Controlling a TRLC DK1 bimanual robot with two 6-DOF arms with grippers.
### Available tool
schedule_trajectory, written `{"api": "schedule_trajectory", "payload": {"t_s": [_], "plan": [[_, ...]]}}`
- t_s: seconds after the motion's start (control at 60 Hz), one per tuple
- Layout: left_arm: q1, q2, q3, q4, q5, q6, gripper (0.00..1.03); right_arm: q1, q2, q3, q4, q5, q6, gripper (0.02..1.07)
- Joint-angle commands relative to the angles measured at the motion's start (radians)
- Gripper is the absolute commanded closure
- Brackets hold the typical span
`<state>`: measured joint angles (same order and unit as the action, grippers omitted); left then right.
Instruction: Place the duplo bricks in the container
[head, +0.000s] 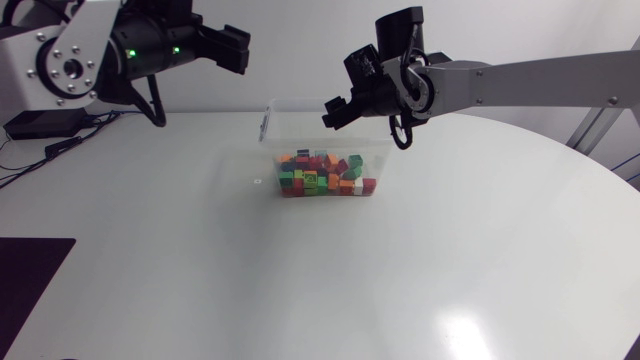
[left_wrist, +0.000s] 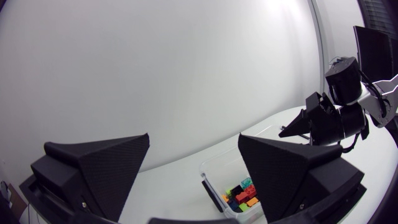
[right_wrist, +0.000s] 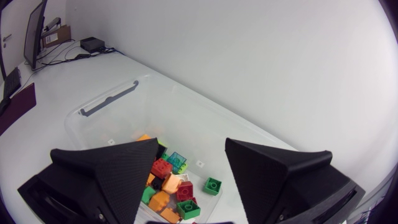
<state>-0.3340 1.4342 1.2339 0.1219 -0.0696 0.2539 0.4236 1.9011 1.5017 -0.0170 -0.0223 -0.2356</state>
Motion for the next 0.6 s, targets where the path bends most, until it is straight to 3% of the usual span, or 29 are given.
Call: {"api": "schedule_trajectory", "payload": {"t_s": [0.0,0.35,0.583], "plan": [[0.02,-0.069,-0.057,0.004,-0.009,-0.024,0.04,-0.002,-0.073,-0.038,0.022,0.021,-0.014,0.09],[0.098,-0.311,-0.283,0.042,-0.01,-0.025,0.04,-0.057,-0.439,-0.33,0.092,0.13,-0.068,0.07],[0.133,-0.462,-0.409,0.051,-0.01,-0.012,0.04,-0.137,-0.695,-0.511,0.091,0.148,-0.079,0.07]]}}
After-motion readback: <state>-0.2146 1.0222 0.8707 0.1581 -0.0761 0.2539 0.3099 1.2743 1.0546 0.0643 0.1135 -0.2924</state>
